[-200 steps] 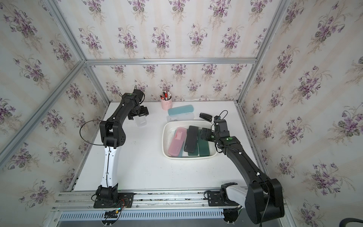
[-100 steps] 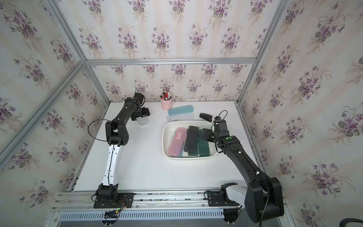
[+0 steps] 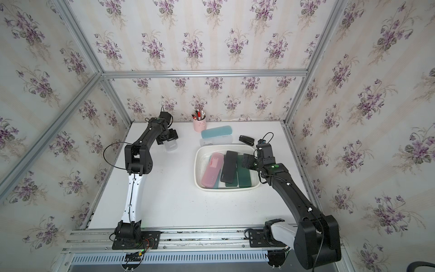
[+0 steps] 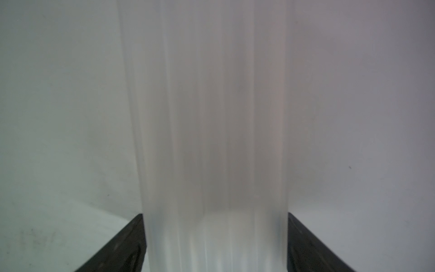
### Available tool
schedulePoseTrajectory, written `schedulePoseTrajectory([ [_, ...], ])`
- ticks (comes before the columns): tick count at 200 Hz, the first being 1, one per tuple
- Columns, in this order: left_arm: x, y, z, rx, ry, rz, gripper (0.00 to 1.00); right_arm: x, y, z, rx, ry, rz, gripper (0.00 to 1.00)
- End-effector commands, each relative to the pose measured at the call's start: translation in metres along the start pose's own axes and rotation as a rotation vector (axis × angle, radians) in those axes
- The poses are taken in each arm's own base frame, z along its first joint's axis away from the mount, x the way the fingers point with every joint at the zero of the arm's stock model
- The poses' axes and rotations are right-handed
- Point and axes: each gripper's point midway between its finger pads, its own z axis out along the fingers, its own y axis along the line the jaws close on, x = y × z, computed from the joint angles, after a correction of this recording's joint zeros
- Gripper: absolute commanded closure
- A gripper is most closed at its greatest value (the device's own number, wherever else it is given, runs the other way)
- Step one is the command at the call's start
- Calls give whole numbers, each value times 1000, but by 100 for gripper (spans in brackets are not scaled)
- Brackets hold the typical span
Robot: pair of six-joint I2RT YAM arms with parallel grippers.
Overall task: Put the pencil case into the storage box
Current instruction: Pick up the pencil case from the center of the board.
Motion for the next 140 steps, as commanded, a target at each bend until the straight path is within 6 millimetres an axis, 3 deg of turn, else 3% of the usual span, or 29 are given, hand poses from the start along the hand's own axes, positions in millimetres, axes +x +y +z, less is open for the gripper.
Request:
schedulePoseTrajectory([
  [1, 33, 13, 10, -34, 131, 7, 20, 1, -1, -2, 5, 1, 4, 1],
  [25, 38, 13, 10, -31, 154, 13, 27, 1, -1, -3, 8, -5, 6, 1],
  [88, 55, 21, 2, -34, 197, 50, 28, 5, -10, 4, 56, 11, 13, 1],
  [140, 65, 27, -39, -23, 180, 111, 28, 1, -30, 18, 143, 25, 31, 0],
])
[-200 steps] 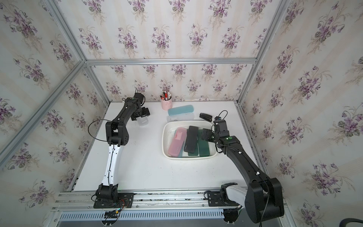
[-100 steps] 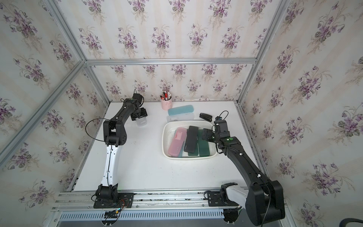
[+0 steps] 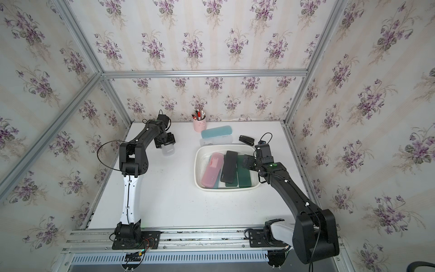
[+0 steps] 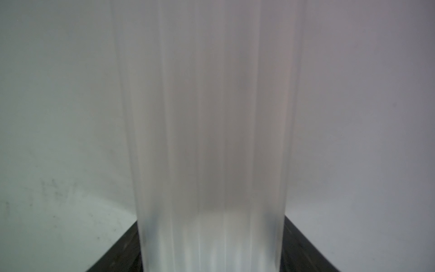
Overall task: Put the pencil case into the storage box
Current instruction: Pick up the pencil case from the center of the board.
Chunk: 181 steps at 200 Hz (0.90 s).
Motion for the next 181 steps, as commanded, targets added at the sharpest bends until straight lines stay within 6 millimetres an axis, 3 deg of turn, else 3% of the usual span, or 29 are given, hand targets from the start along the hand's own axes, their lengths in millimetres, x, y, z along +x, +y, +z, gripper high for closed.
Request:
schedulePoseTrajectory([
  [1, 29, 9, -18, -17, 86, 53, 27, -6, -11, 4, 51, -8, 20, 0],
  [65, 54, 11, -79, 39, 23, 104, 27, -27, -41, 26, 114, 4, 62, 0],
  [115, 82, -11, -121, 91, -17, 183, 26, -27, -36, 61, 82, 80, 29, 4],
  [151, 100, -21, -138, 117, -29, 223, 25, -20, -32, 78, 57, 123, 29, 17],
  [181, 113, -26, -148, 126, -39, 254, 26, -14, -16, 83, 10, 143, 11, 29],
])
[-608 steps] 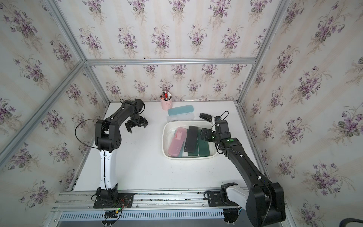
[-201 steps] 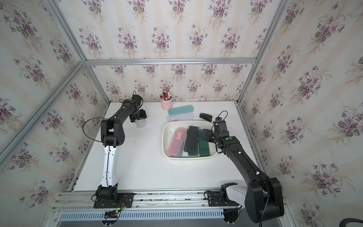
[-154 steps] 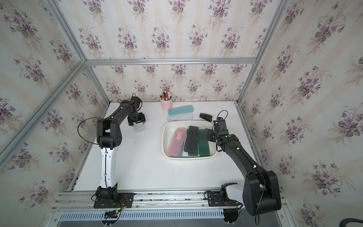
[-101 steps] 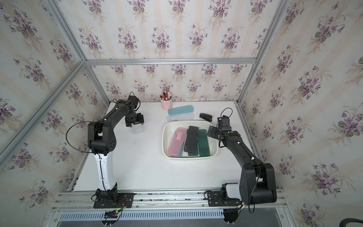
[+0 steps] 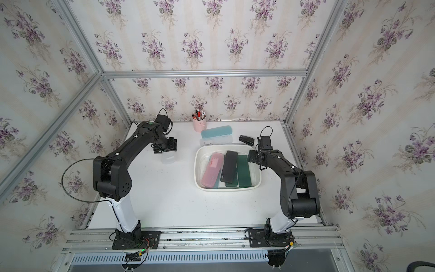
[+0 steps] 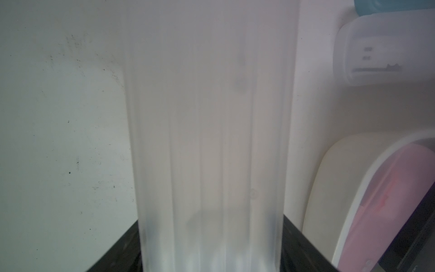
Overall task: Put the pencil case into the storage box
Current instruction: Pick up the pencil case from the center of the board, then move the storage box to the center of the board, then place the pencil case at the storage box.
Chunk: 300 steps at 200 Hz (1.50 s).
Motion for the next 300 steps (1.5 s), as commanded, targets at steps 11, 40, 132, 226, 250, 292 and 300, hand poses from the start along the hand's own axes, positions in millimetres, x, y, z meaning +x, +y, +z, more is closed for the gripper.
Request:
schedulePoseTrajectory([
  [11, 11, -10, -13, 9, -11, 40, 25, 1, 23, 4, -51, 3, -47, 29],
  [40, 20, -19, -23, 19, -21, 72, 25, 13, 45, 10, -55, 22, -76, 31],
  [132, 58, -38, -52, 38, -45, 188, 25, 47, 130, 22, -75, 47, -161, 30],
  [226, 112, -79, -23, 62, -18, 437, 24, 31, 116, -30, -49, -68, -139, 25],
  [250, 119, -96, -13, 71, -17, 488, 24, 33, 111, -32, -35, -67, -142, 25],
  [292, 122, -110, 14, 18, 16, 522, 23, 41, 105, -29, -24, -58, -145, 25],
  [300, 123, -109, 18, 8, 20, 517, 23, 42, 104, -28, -22, -56, -147, 25],
])
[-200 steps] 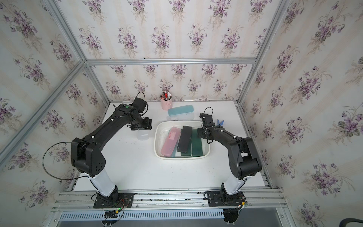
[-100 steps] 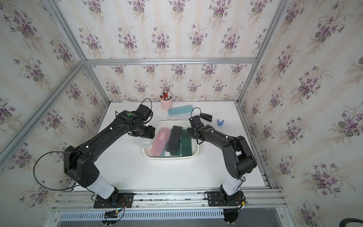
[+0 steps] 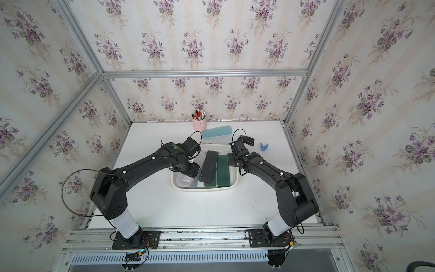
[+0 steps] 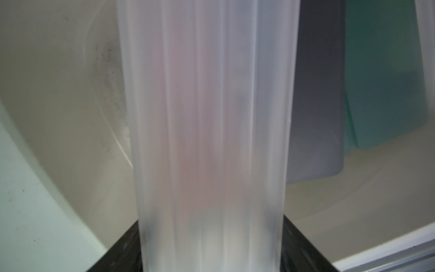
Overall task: Put the pencil case into the storage box
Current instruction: Place the pencil case at the storage box, then move the storage box to the center of the board.
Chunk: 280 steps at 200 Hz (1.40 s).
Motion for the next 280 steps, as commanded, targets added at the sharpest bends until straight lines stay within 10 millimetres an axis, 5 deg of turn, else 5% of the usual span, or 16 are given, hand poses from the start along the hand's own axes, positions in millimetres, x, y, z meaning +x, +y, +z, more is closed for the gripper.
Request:
schedulePoseTrajectory([
  [1, -7, 4, 8, -38, -15, -5, 23, 5, -6, -1, 26, 7, -1, 25],
  [101, -15, 10, 32, -100, -28, -155, 22, 5, -8, 1, 30, 11, -13, 24],
  [127, -17, 9, 36, -112, -23, -159, 14, 5, -9, 1, 31, 11, -15, 24],
  [141, -16, 7, 38, -113, -20, -163, 0, 4, -8, 0, 30, 10, -17, 24],
  [154, -13, 8, 37, -123, -17, -176, 1, 4, -9, 0, 31, 11, -16, 22],
  [193, -11, 22, 9, -196, -54, -205, 1, 3, -6, 1, 19, 8, -15, 23],
  [240, -9, 53, -46, -292, -137, -245, 1, 4, 8, 16, -43, 36, -15, 35],
  [280, 7, 84, -60, -342, -133, -291, 1, 12, 32, 24, -93, 61, -39, 40],
])
